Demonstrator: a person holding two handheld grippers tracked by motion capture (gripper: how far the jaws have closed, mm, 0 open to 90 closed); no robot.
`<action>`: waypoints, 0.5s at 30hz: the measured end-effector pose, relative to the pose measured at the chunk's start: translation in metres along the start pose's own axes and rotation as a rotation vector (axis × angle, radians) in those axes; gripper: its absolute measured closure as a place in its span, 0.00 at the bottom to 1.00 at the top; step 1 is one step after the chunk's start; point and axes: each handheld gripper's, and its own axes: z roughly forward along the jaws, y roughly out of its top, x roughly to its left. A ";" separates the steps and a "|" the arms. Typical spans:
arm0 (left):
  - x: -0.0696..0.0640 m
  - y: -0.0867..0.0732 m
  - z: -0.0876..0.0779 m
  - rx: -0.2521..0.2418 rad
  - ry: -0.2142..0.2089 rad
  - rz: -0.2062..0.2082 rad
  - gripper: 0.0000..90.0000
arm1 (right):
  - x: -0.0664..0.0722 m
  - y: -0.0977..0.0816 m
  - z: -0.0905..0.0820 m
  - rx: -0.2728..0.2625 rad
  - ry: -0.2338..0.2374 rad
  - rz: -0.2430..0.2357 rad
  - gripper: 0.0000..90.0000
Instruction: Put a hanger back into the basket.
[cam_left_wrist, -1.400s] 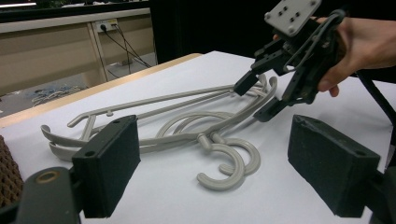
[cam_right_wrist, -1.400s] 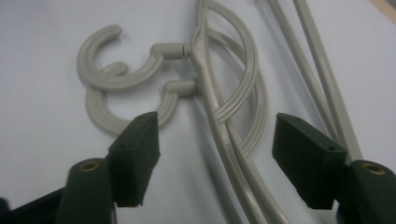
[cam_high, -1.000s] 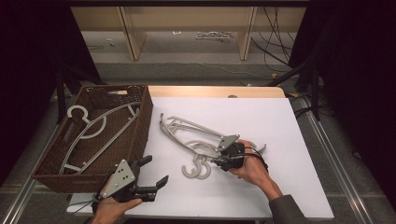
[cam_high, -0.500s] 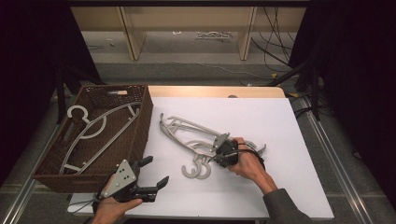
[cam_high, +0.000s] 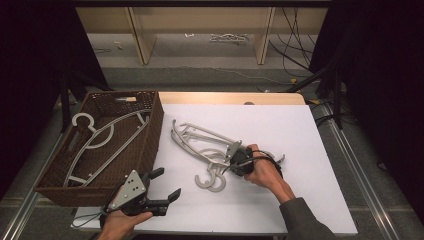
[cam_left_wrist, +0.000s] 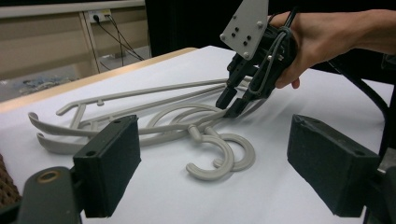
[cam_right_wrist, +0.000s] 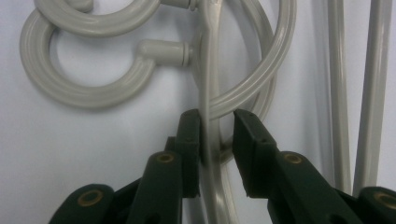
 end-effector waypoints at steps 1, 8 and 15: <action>0.001 0.000 0.000 -0.008 0.004 -0.003 0.19 | 0.000 0.000 0.000 0.005 0.001 -0.005 0.83; 0.002 0.000 0.000 -0.006 0.009 0.004 0.19 | -0.001 -0.001 -0.003 0.015 0.016 -0.043 0.90; 0.003 0.000 0.000 0.009 0.009 0.017 0.19 | 0.001 -0.002 -0.004 0.007 0.009 -0.077 0.91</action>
